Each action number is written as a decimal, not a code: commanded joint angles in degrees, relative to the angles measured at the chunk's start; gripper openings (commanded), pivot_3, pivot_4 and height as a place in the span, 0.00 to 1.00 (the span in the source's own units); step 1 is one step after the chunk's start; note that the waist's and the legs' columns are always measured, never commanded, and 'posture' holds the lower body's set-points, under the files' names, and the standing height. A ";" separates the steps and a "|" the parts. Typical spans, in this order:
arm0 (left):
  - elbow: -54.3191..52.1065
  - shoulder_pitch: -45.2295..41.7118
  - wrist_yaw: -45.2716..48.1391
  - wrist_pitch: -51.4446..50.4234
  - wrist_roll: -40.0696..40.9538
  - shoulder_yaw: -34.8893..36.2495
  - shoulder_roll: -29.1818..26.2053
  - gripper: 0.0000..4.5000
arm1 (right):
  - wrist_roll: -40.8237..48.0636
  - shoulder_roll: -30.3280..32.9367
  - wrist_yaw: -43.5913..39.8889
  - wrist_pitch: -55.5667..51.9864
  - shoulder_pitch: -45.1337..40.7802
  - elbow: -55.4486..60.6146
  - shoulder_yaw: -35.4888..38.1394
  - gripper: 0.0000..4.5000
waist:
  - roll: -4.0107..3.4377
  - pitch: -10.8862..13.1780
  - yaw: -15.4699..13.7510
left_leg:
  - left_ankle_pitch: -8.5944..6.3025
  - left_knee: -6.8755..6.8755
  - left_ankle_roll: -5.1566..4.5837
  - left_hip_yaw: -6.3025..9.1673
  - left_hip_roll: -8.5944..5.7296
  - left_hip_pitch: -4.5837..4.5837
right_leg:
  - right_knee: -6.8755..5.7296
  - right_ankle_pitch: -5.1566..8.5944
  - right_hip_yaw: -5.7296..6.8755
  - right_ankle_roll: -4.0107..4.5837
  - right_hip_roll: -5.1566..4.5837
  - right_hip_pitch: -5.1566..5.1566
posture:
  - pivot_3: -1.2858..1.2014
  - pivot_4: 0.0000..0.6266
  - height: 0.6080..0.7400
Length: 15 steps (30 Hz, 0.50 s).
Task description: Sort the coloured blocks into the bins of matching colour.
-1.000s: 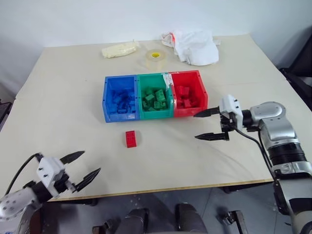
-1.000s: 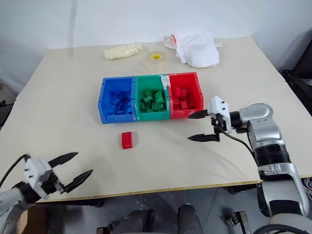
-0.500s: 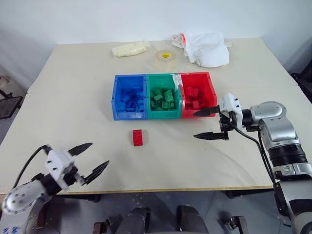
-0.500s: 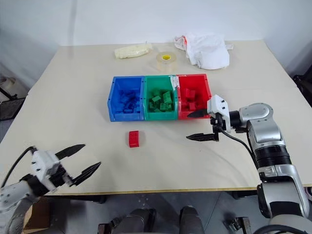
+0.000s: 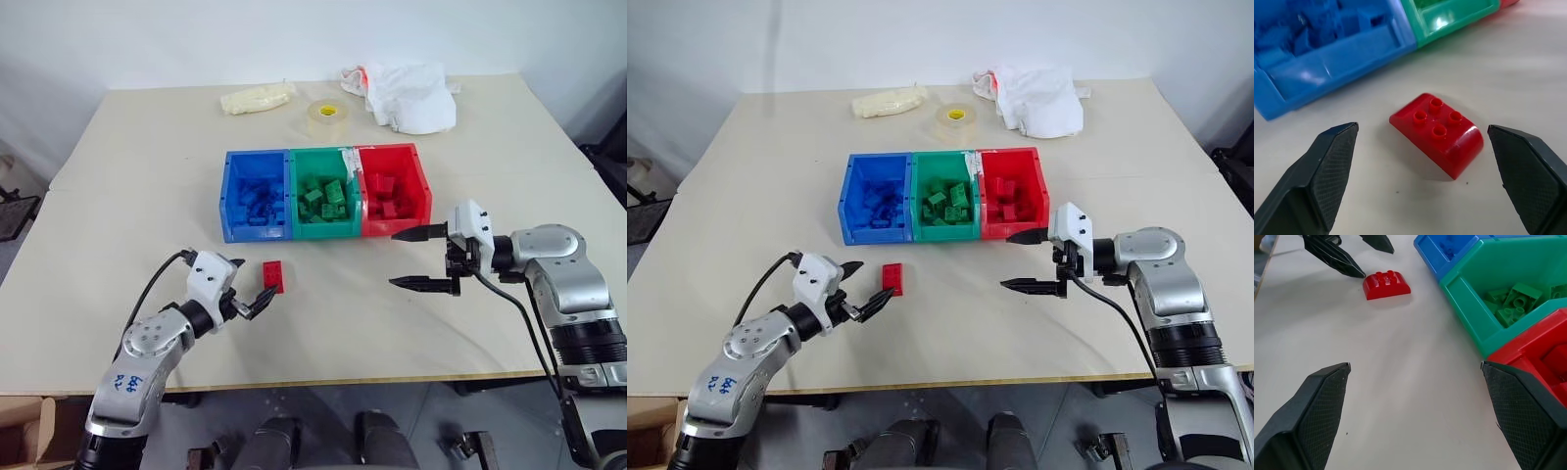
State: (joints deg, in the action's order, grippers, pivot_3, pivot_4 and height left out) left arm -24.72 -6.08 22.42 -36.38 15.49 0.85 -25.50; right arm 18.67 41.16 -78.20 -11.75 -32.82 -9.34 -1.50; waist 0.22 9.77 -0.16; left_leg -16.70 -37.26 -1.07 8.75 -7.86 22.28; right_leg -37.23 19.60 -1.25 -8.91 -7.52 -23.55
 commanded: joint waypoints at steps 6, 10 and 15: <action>-6.24 -6.29 -5.97 -15.56 0.45 -4.01 4.11 1.00 | 1.39 1.02 2.13 -0.95 0.65 2.96 1.71 0.99 | 0.03 0.01 0.08 | 0.00 0.01 0.00 0.00 -0.01 0.00 | 0.01 0.00 -0.01 -0.01 0.01 0.00 | 0.52 0.24 1.00; -7.28 -7.53 -7.67 -23.04 0.10 -4.86 4.23 1.00 | 1.40 1.05 2.57 -1.04 0.67 2.99 1.70 0.99 | 0.03 0.01 0.06 | 0.00 -0.01 0.00 0.00 0.00 -0.01 | -0.02 0.00 -0.01 -0.01 0.02 0.00 | 0.52 0.24 1.00; -9.25 -9.51 -11.02 -31.62 -1.85 -5.89 2.93 1.00 | 1.49 1.35 2.77 -0.90 0.73 2.88 1.93 0.99 | 0.04 0.01 -0.01 | 0.00 -0.03 0.00 0.00 -0.01 -0.01 | -0.06 0.00 -0.01 -0.01 0.04 0.01 | 0.52 0.24 1.00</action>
State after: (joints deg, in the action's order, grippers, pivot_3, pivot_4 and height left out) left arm -33.08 -15.81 12.39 -65.05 14.58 -3.91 -21.97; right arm 19.06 41.29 -75.57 -12.82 -32.18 -8.38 -1.44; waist 0.25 9.78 -0.17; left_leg -16.70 -37.28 -1.07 8.73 -7.87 22.27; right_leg -37.30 19.60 -1.27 -8.92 -7.49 -23.55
